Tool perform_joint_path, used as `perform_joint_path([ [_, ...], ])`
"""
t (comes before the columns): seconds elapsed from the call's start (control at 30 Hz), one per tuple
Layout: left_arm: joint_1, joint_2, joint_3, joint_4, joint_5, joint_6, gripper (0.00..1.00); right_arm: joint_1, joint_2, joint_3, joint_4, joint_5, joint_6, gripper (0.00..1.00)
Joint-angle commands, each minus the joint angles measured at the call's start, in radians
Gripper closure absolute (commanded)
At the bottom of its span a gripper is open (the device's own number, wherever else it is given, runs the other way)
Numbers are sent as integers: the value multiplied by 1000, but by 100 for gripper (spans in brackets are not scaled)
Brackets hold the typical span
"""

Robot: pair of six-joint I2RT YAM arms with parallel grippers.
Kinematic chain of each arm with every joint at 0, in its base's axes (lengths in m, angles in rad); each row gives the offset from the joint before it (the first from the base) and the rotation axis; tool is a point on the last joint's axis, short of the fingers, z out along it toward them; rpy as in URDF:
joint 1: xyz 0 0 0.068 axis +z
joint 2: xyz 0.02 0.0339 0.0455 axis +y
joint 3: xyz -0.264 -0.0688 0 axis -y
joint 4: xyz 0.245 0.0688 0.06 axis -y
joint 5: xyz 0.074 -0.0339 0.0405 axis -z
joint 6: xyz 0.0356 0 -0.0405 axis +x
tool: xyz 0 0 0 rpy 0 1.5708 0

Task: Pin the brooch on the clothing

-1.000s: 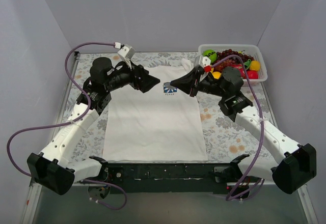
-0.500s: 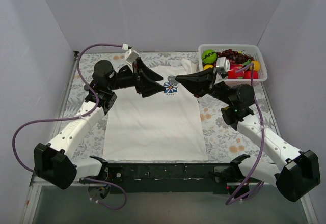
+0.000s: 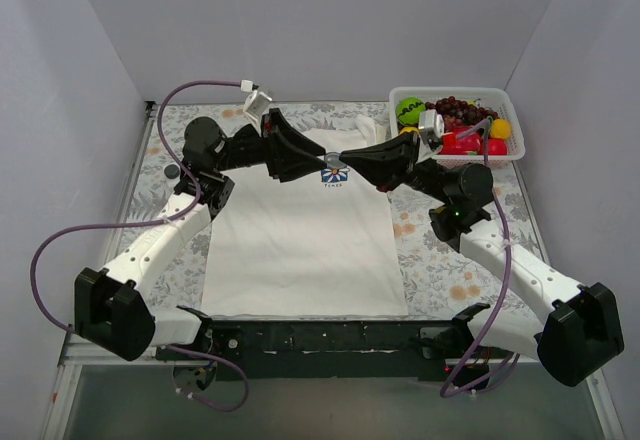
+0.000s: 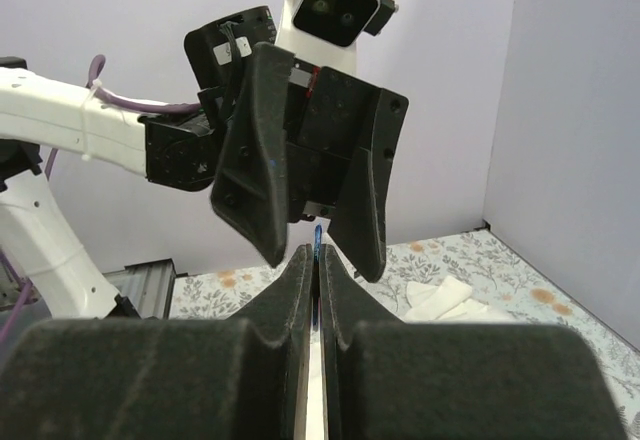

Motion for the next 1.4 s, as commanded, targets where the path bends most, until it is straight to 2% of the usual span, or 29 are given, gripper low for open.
perform_joint_path([
  [0.0, -4, 27, 27, 124, 16, -82, 56, -7, 7, 17, 78, -6, 30, 99],
  [0.07, -9, 41, 30, 140, 17, -99, 65, -7, 10, 10, 84, 0, 30, 99],
  [0.17, -15, 48, 32, 140, 13, -98, 74, -7, 18, 3, 90, 1, 33, 99],
  [0.2, -15, 48, 34, 137, 13, -96, 81, -7, 23, 3, 93, -3, 36, 99],
  [0.37, -15, 38, 40, 71, 3, -50, 100, -6, 41, 19, 64, -16, 36, 99],
  [0.53, -15, 13, 56, -24, -23, 31, 100, -7, 70, 42, 39, -65, 35, 97],
  [0.7, -15, 4, 76, -98, -30, 80, 100, -9, 96, 81, -22, -123, 17, 83],
  [0.77, -15, 1, 98, -176, -40, 134, 100, -9, 99, 97, -60, -135, -20, 75],
  [0.8, -15, -1, 107, -207, -47, 152, 100, -10, 99, 118, -111, -155, -37, 72],
  [0.83, -15, -4, 116, -280, -53, 175, 100, -12, 101, 131, -151, -166, -58, 62],
  [0.87, -15, -4, 141, -324, -61, 231, 100, -12, 102, 144, -186, -176, -107, 59],
  [0.9, -15, -8, 162, -443, -88, 287, 100, -15, 104, 176, -315, -208, -165, 51],
  [0.93, -15, -11, 173, -492, -98, 313, 100, -16, 104, 210, -358, -219, -193, 47],
  [1.13, -15, 1, 274, -811, -165, 520, 100, -32, 116, 334, -686, -310, -417, 36],
  [1.3, -15, 42, 345, -1030, -152, 655, 100, -36, 161, 428, -869, -387, -540, 32],
  [1.37, -15, 47, 360, -1066, -167, 681, 100, -38, 194, 472, -939, -407, -576, 32],
])
